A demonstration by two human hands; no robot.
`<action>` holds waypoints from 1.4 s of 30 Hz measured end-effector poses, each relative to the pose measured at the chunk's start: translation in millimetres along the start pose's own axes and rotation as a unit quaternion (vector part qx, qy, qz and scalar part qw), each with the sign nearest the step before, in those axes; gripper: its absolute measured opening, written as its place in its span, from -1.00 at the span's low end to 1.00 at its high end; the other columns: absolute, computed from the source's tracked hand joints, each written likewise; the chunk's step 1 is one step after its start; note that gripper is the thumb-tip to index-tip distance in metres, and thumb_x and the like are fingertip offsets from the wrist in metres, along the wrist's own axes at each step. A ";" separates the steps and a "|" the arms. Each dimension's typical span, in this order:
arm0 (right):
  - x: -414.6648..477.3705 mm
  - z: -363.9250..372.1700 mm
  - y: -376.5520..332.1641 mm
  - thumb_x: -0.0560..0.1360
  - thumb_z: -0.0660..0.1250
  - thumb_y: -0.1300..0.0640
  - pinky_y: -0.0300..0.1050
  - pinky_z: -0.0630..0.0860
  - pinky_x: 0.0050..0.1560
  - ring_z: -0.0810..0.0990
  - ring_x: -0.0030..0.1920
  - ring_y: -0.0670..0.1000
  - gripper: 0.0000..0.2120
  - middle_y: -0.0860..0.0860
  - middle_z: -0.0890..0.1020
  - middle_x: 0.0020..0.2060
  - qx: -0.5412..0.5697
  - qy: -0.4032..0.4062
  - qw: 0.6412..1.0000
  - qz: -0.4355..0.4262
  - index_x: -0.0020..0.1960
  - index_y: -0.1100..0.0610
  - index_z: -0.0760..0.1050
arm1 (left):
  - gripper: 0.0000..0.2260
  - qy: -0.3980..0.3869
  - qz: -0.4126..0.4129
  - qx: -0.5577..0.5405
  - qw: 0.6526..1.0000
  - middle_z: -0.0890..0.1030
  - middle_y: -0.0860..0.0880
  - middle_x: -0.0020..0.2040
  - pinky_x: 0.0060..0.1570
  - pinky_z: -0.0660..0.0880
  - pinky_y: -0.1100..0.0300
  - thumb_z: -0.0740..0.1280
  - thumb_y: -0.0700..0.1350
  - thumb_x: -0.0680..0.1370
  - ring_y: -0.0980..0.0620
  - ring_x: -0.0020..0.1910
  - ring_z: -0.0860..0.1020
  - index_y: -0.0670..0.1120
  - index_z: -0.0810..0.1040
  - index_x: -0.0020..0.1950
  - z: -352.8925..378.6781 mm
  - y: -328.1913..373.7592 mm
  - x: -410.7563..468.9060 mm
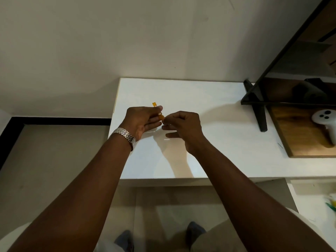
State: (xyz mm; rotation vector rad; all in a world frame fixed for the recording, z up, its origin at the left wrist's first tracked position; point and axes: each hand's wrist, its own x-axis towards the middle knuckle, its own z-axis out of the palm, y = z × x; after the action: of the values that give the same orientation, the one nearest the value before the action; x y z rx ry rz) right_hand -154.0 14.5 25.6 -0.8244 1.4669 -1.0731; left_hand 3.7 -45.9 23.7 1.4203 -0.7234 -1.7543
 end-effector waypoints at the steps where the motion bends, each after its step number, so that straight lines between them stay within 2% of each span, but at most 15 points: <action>1: -1.1 -0.2 -2.4 0.48 0.49 0.29 0.02 0.72 -0.20 0.80 -0.19 0.12 -0.93 0.10 0.75 -0.27 0.011 -0.010 1.000 0.000 -0.06 0.28 0.71 | -0.78 -0.002 0.000 -0.003 1.000 0.78 -0.16 -0.20 -0.25 0.69 0.14 0.61 -0.22 0.42 -0.05 -0.21 0.77 -0.26 0.68 -0.02 0.1 0.3 0.0; 9: -4.9 0.0 -7.9 0.55 0.46 0.31 -0.06 0.71 -0.20 0.80 -0.18 0.08 -0.84 0.14 0.76 -0.20 0.012 -0.019 1.000 0.000 0.11 0.34 0.69 | -0.79 -0.008 0.010 -0.008 1.000 0.79 -0.13 -0.20 -0.24 0.68 0.18 0.62 -0.19 0.42 -0.01 -0.20 0.77 -0.23 0.70 -0.03 0.7 2.5 -1.9; 16: -4.1 0.4 -7.8 0.52 0.48 0.31 -0.07 0.71 -0.19 0.81 -0.19 0.09 -0.85 0.13 0.77 -0.22 0.006 -0.009 1.000 -0.005 0.09 0.29 0.69 | -0.77 -0.005 0.017 0.021 1.000 0.80 -0.03 -0.18 -0.28 0.66 0.22 0.60 -0.11 0.45 0.07 -0.19 0.77 -0.15 0.71 0.03 6.2 2.1 -6.3; 22: -3.6 -0.3 -5.8 0.52 0.46 0.35 -0.12 0.68 -0.24 0.79 -0.27 0.05 -0.92 0.12 0.77 -0.27 0.032 0.004 0.999 0.012 -0.03 0.22 0.66 | -0.78 -0.006 0.022 0.023 0.999 0.80 -0.05 -0.15 -0.26 0.67 0.22 0.60 -0.12 0.46 0.05 -0.18 0.77 -0.16 0.70 0.04 8.6 1.0 -7.2; 26: -2.8 -1.6 -6.0 0.52 0.45 0.36 -0.08 0.70 -0.20 0.78 -0.27 0.06 -0.91 0.17 0.75 -0.23 0.037 0.013 0.999 0.016 0.01 0.26 0.65 | -0.78 -0.004 0.027 0.026 0.999 0.78 -0.08 -0.16 -0.25 0.66 0.23 0.60 -0.13 0.46 0.05 -0.24 0.75 -0.17 0.69 0.03 11.3 -1.5 -6.9; 31: -4.4 -0.7 -3.1 0.53 0.48 0.31 -0.08 0.71 -0.17 0.79 -0.21 0.05 -0.90 0.13 0.75 -0.22 0.023 0.004 1.000 0.007 0.04 0.30 0.68 | -0.73 -0.003 0.027 0.066 0.997 0.80 -0.04 -0.06 -0.28 0.63 0.25 0.61 -0.06 0.44 0.11 -0.15 0.76 -0.13 0.70 0.07 10.8 -3.0 -7.5; 35: -5.3 -0.3 2.3 0.51 0.48 0.30 -0.10 0.69 -0.23 0.78 -0.20 0.08 -0.90 0.13 0.75 -0.22 0.011 0.015 1.000 0.021 0.01 0.31 0.70 | -0.73 0.009 0.024 0.131 0.991 0.79 0.06 -0.22 -0.23 0.52 0.24 0.61 -0.04 0.43 0.20 -0.22 0.75 -0.13 0.73 0.05 8.4 -7.3 -6.4; 38: -6.0 3.4 9.8 0.50 0.44 0.32 -0.08 0.68 -0.25 0.79 -0.17 0.19 -0.94 0.21 0.77 -0.19 0.005 0.023 0.999 0.047 -0.11 0.25 0.69 | -0.88 0.012 0.046 0.172 0.984 0.76 0.02 -0.31 -0.34 0.57 0.29 0.59 -0.10 0.45 0.17 -0.30 0.73 -0.11 0.75 -0.09 6.0 -16.1 -4.3; 42: -5.6 7.5 22.6 0.50 0.45 0.31 -0.02 0.72 -0.26 0.76 -0.28 0.17 -0.93 0.29 0.76 -0.15 -0.023 0.035 0.996 0.076 -0.07 0.33 0.68 | -0.97 0.016 0.062 0.237 0.969 0.75 -0.20 -0.23 -0.19 0.65 0.10 0.52 -0.25 0.48 -0.04 -0.30 0.69 -0.16 0.76 -0.15 2.6 -24.3 -1.1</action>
State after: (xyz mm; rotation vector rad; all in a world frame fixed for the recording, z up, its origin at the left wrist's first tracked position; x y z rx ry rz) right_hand -144.2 26.1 6.5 -0.7017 1.5929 -0.9659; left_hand -3.6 -31.6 5.2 1.6643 -1.2466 -1.5166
